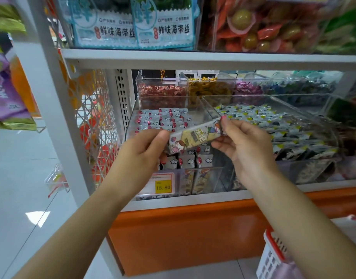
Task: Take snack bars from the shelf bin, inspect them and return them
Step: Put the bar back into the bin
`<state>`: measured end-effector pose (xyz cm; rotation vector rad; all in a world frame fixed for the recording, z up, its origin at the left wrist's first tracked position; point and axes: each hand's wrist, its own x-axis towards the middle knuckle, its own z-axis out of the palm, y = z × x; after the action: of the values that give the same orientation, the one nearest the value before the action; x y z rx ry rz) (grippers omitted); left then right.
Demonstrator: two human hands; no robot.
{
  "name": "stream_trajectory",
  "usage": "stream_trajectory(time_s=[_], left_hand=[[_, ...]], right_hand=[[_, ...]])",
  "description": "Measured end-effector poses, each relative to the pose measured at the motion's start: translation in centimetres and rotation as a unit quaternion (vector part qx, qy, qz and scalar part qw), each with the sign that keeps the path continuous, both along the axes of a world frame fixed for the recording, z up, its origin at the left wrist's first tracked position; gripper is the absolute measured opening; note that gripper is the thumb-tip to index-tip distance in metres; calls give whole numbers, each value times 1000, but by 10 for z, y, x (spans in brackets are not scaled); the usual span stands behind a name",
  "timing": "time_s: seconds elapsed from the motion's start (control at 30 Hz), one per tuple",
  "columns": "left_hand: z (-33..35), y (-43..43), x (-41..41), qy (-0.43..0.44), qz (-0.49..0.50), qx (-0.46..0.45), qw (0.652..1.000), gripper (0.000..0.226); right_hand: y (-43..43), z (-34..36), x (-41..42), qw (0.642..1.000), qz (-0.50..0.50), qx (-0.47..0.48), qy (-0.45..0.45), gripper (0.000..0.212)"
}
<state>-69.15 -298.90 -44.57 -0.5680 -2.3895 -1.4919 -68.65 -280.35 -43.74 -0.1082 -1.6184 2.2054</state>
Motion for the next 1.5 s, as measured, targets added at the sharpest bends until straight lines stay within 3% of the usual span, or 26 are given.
stream_trajectory(time_s=[0.23,0.43,0.63,0.8,0.9,0.97,1.07,1.17,1.27,1.37,1.5], left_hand=[[3,-3,-6,-155,9,224,962,45],[8,0,-4,-246,-56,344,904,28],[8,2,-7,-271,-102,418,861,7],[5,2,-8,-253,-128,409,867,30],[6,-3,-9,-245,-130,403,872,36],[6,-6,-8,-226,-135,356,897,35],[5,-6,-4,-168,-76,237,954,41],[7,-7,0,-146,-52,159,975,37],[10,-8,2,-125,-27,107,986,40],[11,-7,3,-113,-27,91,989,40],[14,-6,6,-108,-42,78,990,40]], right_hand=[[2,-3,8,974,163,-140,-70,10],[3,-5,6,957,187,-196,-105,14],[5,-6,4,946,182,-249,-102,7],[9,-8,3,963,136,-220,-78,8],[12,-10,3,991,94,-90,-37,19],[12,-11,5,997,73,-10,-11,22],[10,-10,6,996,91,-11,4,9],[9,-12,7,994,85,73,14,21],[8,-14,8,985,72,152,37,5],[8,-15,7,978,83,184,54,16],[8,-15,7,970,60,226,71,10]])
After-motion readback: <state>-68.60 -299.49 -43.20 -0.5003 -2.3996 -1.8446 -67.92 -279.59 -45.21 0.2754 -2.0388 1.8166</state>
